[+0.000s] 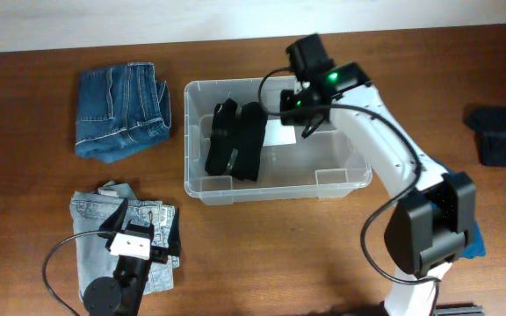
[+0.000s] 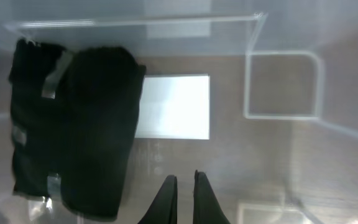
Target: Pack container
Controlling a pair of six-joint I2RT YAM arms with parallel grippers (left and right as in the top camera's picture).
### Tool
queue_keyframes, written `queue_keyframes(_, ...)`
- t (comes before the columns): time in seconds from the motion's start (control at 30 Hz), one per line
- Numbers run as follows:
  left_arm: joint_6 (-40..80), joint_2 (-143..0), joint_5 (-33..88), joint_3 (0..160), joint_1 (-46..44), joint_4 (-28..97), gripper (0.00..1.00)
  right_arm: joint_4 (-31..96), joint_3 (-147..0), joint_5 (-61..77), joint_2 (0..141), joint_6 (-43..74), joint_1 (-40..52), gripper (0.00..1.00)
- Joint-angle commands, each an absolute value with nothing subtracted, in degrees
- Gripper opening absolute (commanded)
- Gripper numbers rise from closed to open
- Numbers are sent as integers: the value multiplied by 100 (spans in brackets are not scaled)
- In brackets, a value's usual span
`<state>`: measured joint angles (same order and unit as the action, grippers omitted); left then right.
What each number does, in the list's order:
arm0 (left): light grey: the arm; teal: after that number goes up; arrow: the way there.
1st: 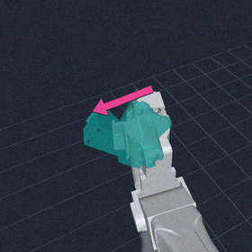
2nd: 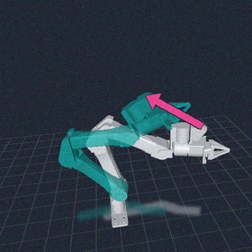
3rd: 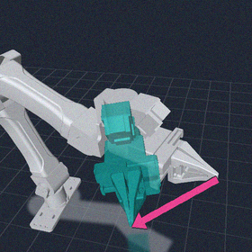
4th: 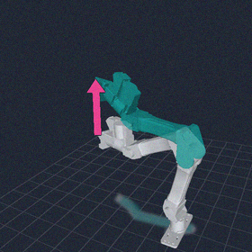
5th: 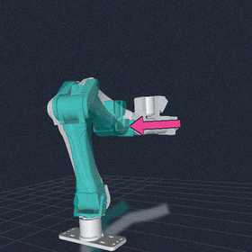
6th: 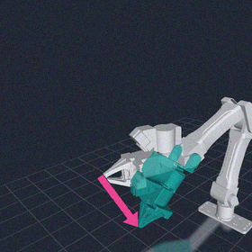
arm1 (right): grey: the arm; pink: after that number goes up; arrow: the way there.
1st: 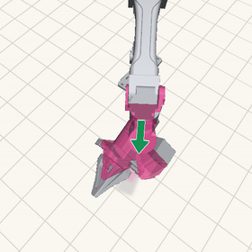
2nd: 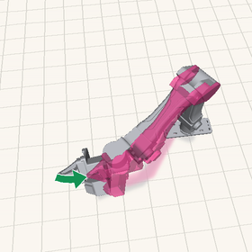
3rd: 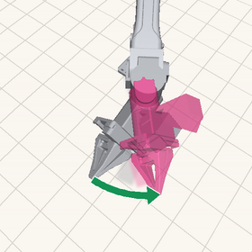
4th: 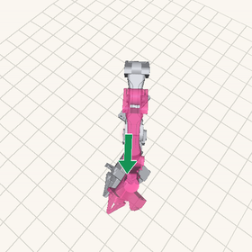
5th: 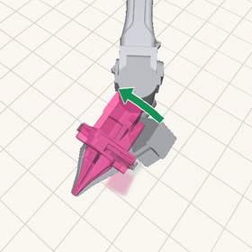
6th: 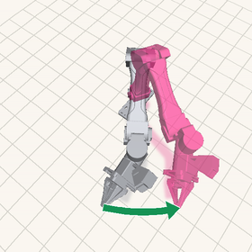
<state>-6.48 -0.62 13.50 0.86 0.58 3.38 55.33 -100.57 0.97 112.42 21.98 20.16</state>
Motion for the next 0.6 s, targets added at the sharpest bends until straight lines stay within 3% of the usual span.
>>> queue_keyframes(0.0, -740, -30, 1378, 51, 93, 342, 99, 4814, -9400, 43, 11325, 2926, 2366, 4)
queue_keyframes(0.2, -740, -30, 1378, 51, 93, 342, 99, 3795, -8735, 25, 11345, 3514, 2672, 4)
queue_keyframes(0.57, -740, -30, 1378, 51, 91, 342, 99, 3135, -8254, -82, 11391, 3717, 2705, 4)
